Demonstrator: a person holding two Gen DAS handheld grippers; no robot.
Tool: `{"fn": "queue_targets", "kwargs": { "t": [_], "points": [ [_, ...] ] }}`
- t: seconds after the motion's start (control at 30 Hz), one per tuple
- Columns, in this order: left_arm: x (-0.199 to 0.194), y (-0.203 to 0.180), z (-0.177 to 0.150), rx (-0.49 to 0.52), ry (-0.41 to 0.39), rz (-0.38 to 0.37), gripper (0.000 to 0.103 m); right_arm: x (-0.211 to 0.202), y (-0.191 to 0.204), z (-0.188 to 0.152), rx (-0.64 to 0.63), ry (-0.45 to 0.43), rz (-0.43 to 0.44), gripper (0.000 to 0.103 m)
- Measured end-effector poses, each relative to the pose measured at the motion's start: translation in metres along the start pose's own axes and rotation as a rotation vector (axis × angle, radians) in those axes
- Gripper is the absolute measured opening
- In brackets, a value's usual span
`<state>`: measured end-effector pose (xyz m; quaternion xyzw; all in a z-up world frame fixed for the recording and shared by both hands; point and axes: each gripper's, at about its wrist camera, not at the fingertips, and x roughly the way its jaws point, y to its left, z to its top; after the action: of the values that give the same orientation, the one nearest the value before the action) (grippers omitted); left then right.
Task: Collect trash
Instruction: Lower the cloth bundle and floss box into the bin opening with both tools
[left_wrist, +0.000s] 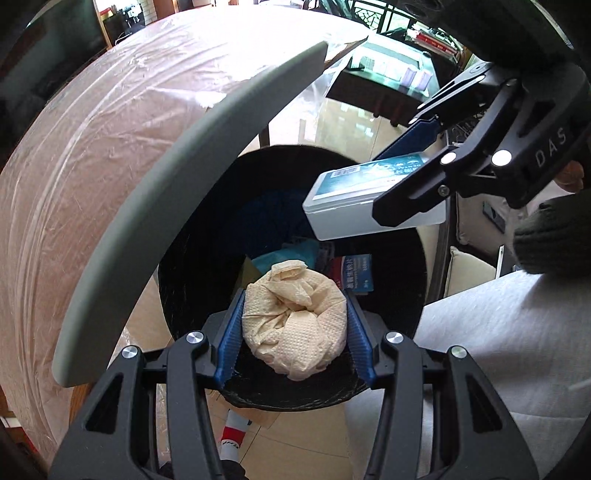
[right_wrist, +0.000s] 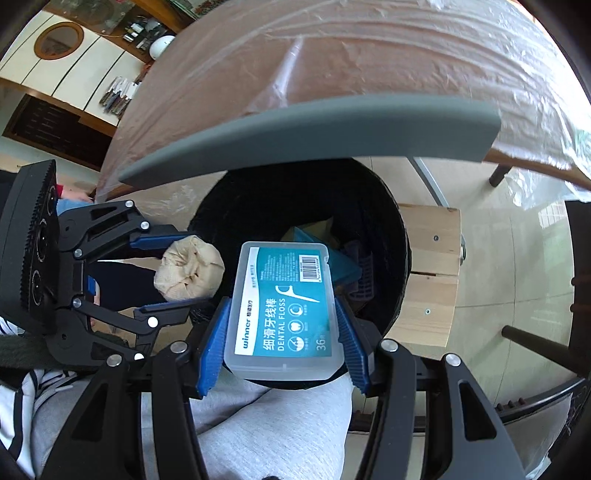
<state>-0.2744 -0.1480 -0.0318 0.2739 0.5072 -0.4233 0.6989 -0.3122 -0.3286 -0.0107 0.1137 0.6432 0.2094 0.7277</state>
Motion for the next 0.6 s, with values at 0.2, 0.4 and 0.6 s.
{"fn": "queue_targets", "kwargs": {
  "t": [0.2, 0.4, 0.6],
  "points": [
    [0.012, 0.003, -0.001, 0.006, 0.030, 0.010, 0.051, 0.007, -0.001, 0.001, 0.021, 0.016, -0.002, 0.054],
    [0.029, 0.003, 0.002, 0.018, 0.058, 0.021, 0.051, 0.014, -0.004, 0.003, 0.031, 0.030, -0.012, 0.054],
    [0.041, 0.001, 0.004, 0.023, 0.083, 0.031, 0.052, 0.021, -0.008, 0.003, 0.049, 0.045, -0.026, 0.054]
  ]
}}
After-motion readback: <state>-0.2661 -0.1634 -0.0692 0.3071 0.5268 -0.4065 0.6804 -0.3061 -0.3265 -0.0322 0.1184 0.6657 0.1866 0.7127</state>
